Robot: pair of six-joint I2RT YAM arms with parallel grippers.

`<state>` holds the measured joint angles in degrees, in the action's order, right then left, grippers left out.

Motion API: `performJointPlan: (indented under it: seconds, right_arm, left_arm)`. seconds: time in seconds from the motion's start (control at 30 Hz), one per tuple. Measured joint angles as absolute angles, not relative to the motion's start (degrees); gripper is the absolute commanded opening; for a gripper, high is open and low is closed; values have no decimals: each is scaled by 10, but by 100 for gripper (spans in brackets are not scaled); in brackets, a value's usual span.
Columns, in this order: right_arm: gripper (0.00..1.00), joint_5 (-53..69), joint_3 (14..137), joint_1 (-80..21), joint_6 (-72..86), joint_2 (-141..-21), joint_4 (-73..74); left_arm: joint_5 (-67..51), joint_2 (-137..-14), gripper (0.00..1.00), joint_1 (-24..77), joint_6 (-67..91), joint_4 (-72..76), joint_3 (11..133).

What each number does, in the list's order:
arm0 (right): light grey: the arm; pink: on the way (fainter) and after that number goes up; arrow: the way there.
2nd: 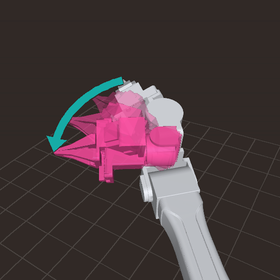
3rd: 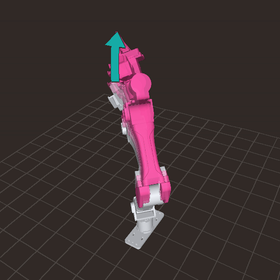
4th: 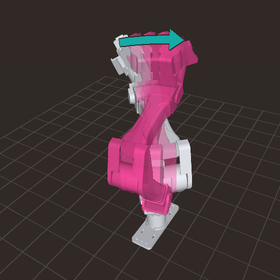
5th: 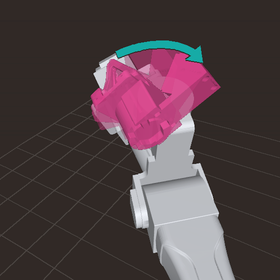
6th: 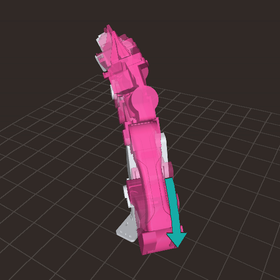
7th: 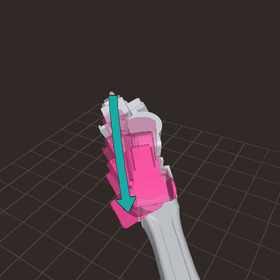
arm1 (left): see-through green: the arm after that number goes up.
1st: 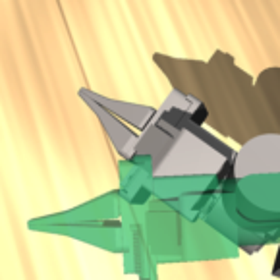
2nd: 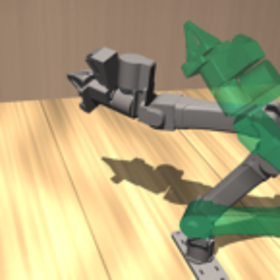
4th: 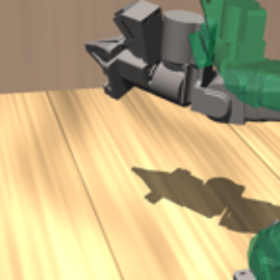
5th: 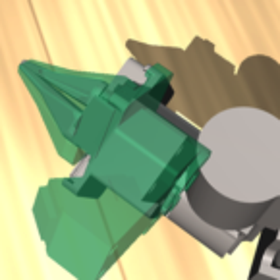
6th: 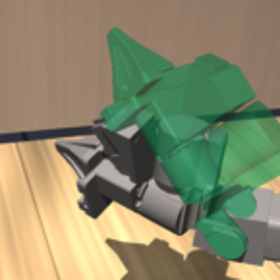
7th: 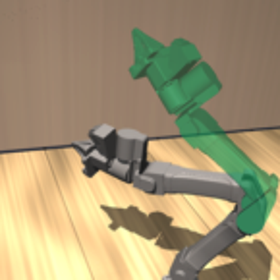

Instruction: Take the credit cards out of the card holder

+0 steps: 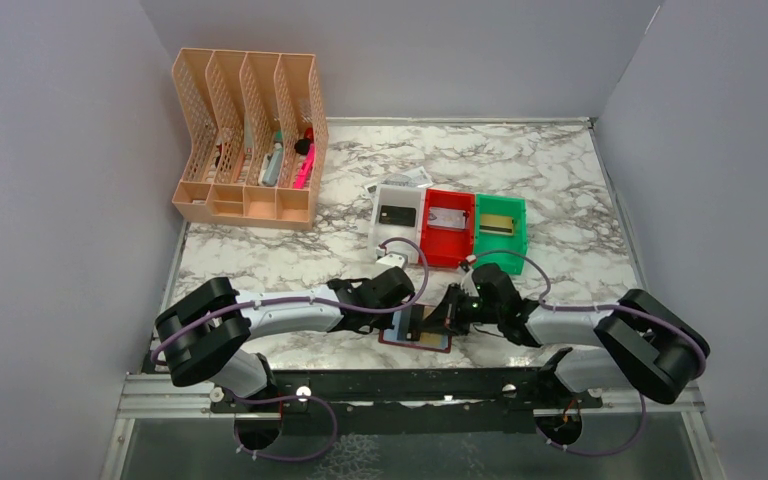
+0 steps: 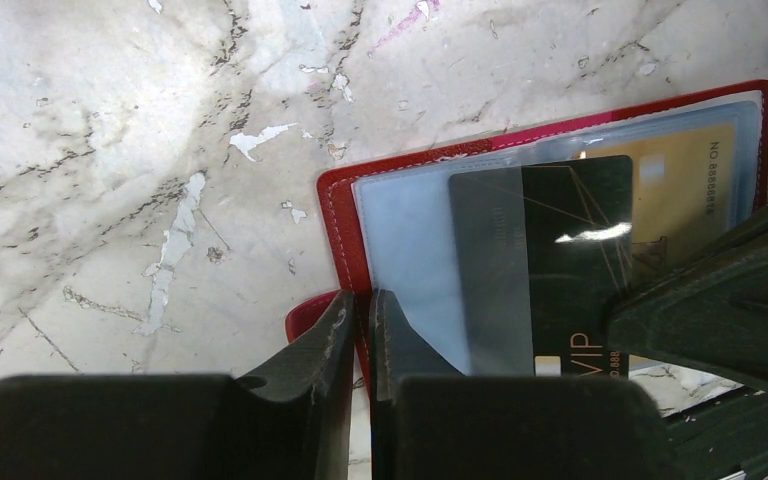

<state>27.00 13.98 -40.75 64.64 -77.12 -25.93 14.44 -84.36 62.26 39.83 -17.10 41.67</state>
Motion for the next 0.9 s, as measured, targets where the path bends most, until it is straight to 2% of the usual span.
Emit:
performJointPlan:
  seconds: [0.13, 0.2, 0.33, 0.43, 0.77, 0.9]
  right_arm:
    - [1, 258, 125, -407, 644, -741, -235]
    - [1, 252, 119, -406, 644, -731, -226]
    - [1, 249, 117, -405, 645, -725, -221]
    - [1, 247, 117, -405, 644, -725, -218]
    - [1, 246, 117, -405, 644, -725, -210]
    - [1, 246, 117, -405, 644, -725, -209]
  left_arm:
    - [145, -843, 13, 623, 399, -171, 417]
    - [145, -842, 19, 623, 399, -171, 417]
    - [146, -840, 40, 623, 401, -173, 416]
    - [145, -834, 48, 623, 402, -180, 416]
    - [131, -755, 50, 623, 404, -169, 417]
    - [90, -749, 44, 623, 404, -112, 407]
